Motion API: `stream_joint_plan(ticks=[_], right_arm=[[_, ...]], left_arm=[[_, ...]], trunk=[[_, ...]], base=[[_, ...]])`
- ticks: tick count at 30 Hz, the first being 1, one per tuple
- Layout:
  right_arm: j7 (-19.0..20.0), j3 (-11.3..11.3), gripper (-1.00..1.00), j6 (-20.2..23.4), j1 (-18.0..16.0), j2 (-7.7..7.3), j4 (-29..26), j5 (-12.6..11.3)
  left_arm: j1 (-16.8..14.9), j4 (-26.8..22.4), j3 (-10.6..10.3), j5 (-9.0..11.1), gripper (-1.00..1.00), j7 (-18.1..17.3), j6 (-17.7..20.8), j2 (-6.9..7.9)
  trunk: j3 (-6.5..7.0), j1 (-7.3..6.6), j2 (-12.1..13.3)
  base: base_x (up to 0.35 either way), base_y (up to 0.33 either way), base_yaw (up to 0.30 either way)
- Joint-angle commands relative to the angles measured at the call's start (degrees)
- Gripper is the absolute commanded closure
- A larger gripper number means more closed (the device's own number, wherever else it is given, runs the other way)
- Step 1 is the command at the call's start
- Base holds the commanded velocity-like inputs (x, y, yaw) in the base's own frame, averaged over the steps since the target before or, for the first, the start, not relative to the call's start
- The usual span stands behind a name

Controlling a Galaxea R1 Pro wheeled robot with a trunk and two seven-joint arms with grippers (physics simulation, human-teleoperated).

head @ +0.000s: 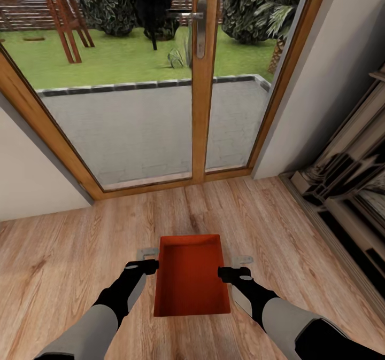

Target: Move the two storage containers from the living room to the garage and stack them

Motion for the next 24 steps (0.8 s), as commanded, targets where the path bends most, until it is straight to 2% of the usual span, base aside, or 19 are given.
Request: stream_joint_plan(ticks=[1, 3, 7, 13, 20, 24], right_arm=[[-0.2, 0.5, -1.00, -0.1, 0.0, 0.01, 0.0, -0.6], [-0.2, 0.4, -1.00, 0.2, 0.0, 0.06, 0.1, -0.6], [-0.2, 0.5, -1.00, 6.5, 0.0, 0.02, 1.6, -0.5], [-0.2, 0.6, -1.00, 13.1, 0.0, -0.11, 1.5, -0.5], [-0.2, 0.6, -1.00, 13.6, 0.0, -0.17, 1.2, -0.5], [-0.2, 0.5, -1.00, 12.1, 0.0, -0.11, 1.1, -0.5]], left_arm=[[0.0, -0.3, 0.0, 0.3, -1.00, 0.3, 0.3, -0.04], [0.0, -0.3, 0.0, 0.4, -1.00, 0.3, 0.5, -0.05], [0.0, -0.3, -0.2, 0.6, -1.00, -0.1, 2.5, -0.13], [0.0, -0.5, -0.2, 0.4, -1.00, 0.1, 6.0, -0.14], [0.0, -0.5, -0.2, 0.3, -1.00, 0.2, 6.3, -0.14], [0.0, -0.5, -0.1, 0.3, -1.00, 0.3, 6.3, -0.14]], trunk=[[-0.04, 0.00, 0.0], [-0.04, 0.00, 0.0], [-0.76, 0.88, -1.6], [-1.83, 2.20, -4.0], [-2.01, 2.42, -4.4], [-2.01, 2.42, -4.4]], base=[[0.000, 0.000, 0.000], [0.000, 0.000, 0.000], [0.000, 0.000, 0.000], [0.000, 0.000, 0.000], [0.000, 0.000, 0.000], [0.000, 0.000, 0.000]])
